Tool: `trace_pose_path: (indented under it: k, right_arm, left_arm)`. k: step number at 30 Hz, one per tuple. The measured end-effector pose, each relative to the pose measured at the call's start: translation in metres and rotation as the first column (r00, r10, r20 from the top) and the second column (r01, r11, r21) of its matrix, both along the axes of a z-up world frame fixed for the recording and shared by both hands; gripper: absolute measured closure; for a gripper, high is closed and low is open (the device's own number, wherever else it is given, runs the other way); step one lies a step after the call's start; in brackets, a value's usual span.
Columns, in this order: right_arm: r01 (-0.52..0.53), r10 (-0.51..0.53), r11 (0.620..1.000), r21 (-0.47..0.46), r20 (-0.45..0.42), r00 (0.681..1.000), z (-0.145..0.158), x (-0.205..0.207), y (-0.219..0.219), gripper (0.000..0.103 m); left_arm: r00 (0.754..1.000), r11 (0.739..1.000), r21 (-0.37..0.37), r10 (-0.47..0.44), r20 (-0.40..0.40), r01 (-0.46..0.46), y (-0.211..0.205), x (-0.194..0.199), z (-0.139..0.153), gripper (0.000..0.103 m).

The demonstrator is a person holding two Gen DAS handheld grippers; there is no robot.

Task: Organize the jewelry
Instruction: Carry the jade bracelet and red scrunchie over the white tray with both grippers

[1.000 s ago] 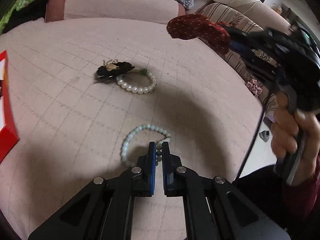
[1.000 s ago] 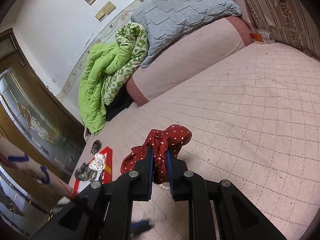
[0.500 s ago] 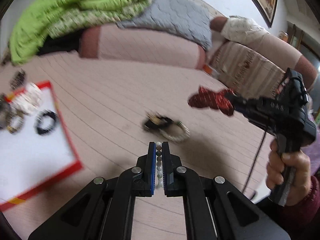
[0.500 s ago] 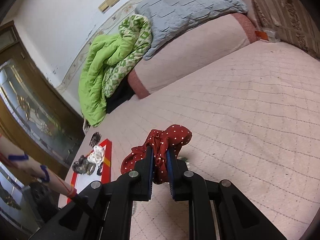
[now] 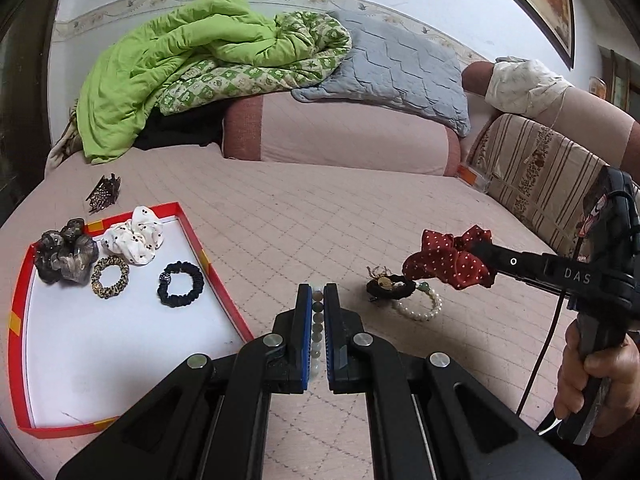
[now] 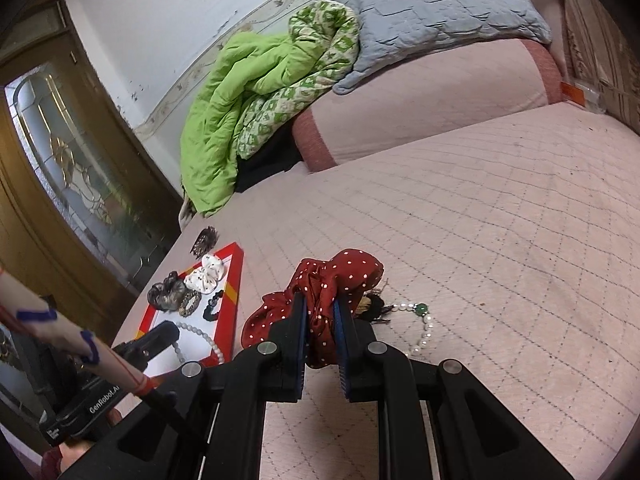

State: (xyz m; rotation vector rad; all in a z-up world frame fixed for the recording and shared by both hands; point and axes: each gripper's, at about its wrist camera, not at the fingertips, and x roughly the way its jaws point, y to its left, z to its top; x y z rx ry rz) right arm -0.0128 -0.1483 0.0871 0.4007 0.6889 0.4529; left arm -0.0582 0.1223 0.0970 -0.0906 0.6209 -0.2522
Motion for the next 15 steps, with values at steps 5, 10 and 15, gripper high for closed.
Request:
trace_pose_path:
  k: [5, 10, 15]
  right_arm:
    - [-0.020, 0.020, 1.000, -0.004, 0.000, 1.000, -0.002, 0.000, 0.008, 0.087]
    - [-0.037, 0.037, 0.999, -0.003, 0.006, 0.999, -0.001, 0.001, 0.016, 0.087]
    - [-0.063, 0.063, 0.998, 0.011, 0.008, 0.998, 0.001, 0.004, 0.028, 0.087]
  left_arm:
    - [1.000, 1.000, 0.003, 0.013, 0.006, -0.013, 0.003, -0.003, 0.004, 0.098]
    - [0.999, 0.999, -0.007, 0.033, 0.012, -0.033, 0.013, -0.007, 0.011, 0.098]
    - [0.997, 0.997, -0.013, 0.077, 0.016, -0.076, 0.031, -0.013, 0.019, 0.098]
